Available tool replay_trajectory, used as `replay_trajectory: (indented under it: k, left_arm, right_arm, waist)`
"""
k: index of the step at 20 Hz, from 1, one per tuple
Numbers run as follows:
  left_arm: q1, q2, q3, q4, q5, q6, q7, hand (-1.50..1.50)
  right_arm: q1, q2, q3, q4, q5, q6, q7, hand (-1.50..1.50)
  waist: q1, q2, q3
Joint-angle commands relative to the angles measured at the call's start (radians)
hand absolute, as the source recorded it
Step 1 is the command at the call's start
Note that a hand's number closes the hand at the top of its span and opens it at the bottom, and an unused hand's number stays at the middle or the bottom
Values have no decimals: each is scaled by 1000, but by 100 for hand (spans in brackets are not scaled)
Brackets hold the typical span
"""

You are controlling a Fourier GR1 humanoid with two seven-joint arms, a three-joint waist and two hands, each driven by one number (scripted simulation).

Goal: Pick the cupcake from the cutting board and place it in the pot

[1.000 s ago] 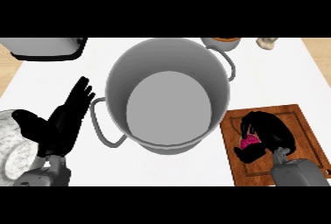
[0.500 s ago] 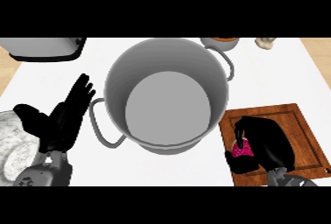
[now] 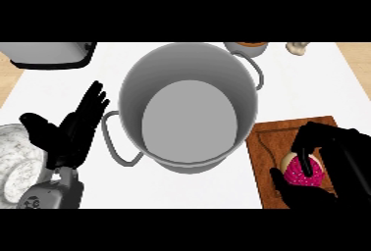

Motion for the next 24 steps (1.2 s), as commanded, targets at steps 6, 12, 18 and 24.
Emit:
replay_trajectory:
  k: [6, 12, 18, 24]
  left_arm:
    - [31, -10, -20, -14, -12, -13, -28, 0]
    - [-56, -5, 19, 12, 2, 2, 31, 0]
    - [-25, -3, 19, 9, 3, -13, 17, 0]
    - [-5, -50, -31, -19, -46, 23, 6, 0]
  right_arm:
    - [-326, 104, -31, -151, -121, 128, 120, 150]
    - [-619, 237, -55, -1, -158, 255, 315, 150]
    - [-773, 301, -59, 286, -86, 120, 332, 150]
    - [-818, 302, -15, 507, -69, 3, 293, 150]
  waist:
    - [16, 1, -1]
    - [11, 1, -1]
    - [17, 4, 0]
    - [17, 4, 0]
